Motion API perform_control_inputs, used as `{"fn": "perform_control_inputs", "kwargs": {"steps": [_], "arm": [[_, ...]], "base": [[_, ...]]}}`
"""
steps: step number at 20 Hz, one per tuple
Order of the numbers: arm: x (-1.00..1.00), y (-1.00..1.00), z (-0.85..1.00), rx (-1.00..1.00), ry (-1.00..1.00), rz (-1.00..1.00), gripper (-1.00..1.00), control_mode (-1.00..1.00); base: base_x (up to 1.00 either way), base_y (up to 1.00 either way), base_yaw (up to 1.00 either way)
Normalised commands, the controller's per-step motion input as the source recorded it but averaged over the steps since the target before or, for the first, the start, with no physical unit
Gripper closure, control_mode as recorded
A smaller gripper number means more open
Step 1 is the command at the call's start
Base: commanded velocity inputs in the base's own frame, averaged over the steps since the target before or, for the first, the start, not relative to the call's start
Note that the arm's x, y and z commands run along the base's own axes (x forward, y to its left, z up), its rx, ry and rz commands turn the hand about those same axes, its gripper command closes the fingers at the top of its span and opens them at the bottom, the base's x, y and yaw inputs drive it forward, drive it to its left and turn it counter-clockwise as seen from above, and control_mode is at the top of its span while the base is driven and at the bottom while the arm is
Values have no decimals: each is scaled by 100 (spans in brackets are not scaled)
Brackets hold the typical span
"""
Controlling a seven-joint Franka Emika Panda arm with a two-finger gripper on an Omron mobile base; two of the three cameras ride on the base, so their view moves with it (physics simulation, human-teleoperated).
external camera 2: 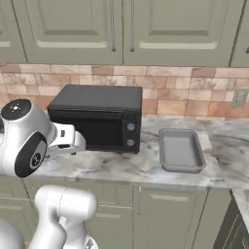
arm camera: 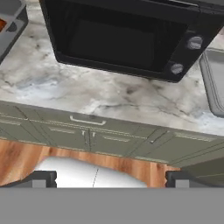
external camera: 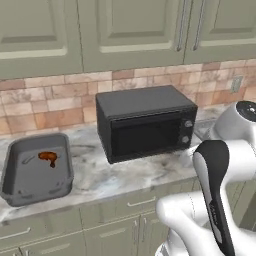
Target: Place one corn and one chicken drumstick in each tupperware on the nearby counter, to pack two identical lunches.
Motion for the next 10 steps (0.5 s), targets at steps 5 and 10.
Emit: {"fn": "perform_control_inputs", "kwargs": {"steps": [5,10], "arm": [[0,0,0,0,0,0,-100,100],[0,0,0,0,0,0,-100,100]], "base": [[-49,-99,-6],[-99,-46,0]]}}
